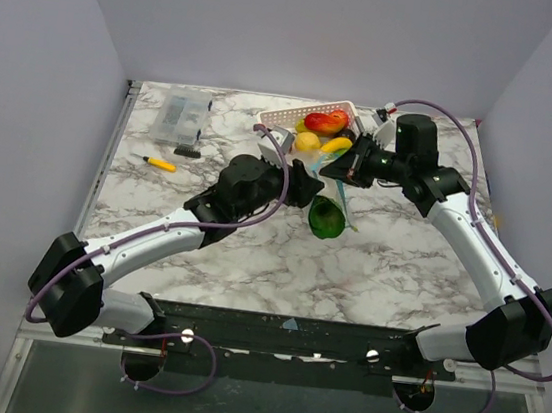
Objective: Place the food in the zip-top bag and seal the zipper
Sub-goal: Adjust the zipper food storage bag at the center of the board.
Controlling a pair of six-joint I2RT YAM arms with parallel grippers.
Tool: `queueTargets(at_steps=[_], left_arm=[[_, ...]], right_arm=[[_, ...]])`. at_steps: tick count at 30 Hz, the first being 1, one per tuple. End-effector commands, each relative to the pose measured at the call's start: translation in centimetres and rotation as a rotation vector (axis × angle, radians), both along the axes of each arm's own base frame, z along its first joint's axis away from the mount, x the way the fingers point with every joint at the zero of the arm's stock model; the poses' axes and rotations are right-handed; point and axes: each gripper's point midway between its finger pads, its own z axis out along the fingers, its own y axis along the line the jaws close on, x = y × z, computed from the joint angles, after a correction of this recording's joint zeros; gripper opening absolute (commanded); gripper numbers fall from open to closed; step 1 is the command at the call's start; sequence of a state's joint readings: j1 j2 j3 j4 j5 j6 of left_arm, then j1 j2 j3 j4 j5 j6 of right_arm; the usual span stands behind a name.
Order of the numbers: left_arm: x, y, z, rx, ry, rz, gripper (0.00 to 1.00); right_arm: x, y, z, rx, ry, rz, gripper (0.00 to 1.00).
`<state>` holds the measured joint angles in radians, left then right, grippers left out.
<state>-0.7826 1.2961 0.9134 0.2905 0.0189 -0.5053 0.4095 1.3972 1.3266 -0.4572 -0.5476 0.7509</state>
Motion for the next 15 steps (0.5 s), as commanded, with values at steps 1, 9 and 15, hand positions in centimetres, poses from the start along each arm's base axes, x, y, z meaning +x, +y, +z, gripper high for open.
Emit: queueTargets(at_steps=[1, 9, 15], left_arm=[[-0.2, -0.6, 1.0, -0.012, -0.014, -0.006, 0.59], [-1.2, 0.2, -0.3, 0.026, -0.007, -0.014, 0.55], [-2.5, -0.3, -1.4, 0.034, 0.041, -0.084, 0.19]], right_arm=[[-0.5, -0.2, 1.0, 0.017, -0.035, 0.008, 0.01], [-0.5, -0.4, 1.1, 0.006, -0.045, 0.0, 0.01], [0.1, -1.6, 1.5, -0.062, -0.074, -0.051, 0.01]])
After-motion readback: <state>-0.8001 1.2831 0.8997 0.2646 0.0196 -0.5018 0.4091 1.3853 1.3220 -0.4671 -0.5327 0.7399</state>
